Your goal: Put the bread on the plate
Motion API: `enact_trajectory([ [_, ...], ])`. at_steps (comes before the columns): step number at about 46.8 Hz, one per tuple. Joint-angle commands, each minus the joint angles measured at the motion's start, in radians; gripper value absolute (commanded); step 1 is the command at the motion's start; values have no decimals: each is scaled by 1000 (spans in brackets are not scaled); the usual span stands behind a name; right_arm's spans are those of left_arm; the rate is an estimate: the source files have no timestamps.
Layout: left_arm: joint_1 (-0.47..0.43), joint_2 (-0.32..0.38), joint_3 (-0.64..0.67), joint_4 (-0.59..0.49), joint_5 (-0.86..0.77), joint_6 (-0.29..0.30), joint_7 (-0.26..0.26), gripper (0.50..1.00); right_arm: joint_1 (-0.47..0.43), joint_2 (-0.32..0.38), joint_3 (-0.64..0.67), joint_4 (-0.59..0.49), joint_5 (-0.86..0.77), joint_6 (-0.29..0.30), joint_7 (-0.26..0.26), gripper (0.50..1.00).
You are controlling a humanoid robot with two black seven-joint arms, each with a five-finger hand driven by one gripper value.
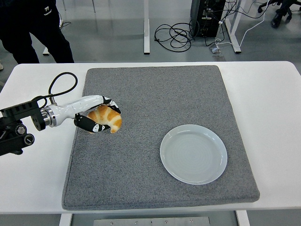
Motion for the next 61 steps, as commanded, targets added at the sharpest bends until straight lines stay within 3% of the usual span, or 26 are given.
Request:
enact_trajectory([
  [1, -28, 20, -13, 0, -34, -37, 0, 500, 0, 0, 0, 1, 0, 0, 0, 1000],
  [11, -108, 71, -25, 2, -136, -94, 0, 500, 0, 0, 0, 1, 0, 0, 0, 1000],
  [30, -105, 50, -116, 5, -278, -90, 3, 500, -2, 0, -2, 1, 0, 0, 0, 1000],
  [42, -148, 48, -119, 5, -278, -97, 43, 500, -3, 0, -2, 1, 2, 0, 0, 1000],
  [61, -235, -68, -104, 3, -264, -100, 135, 500, -8, 0, -3, 1, 2, 2, 0, 1000],
])
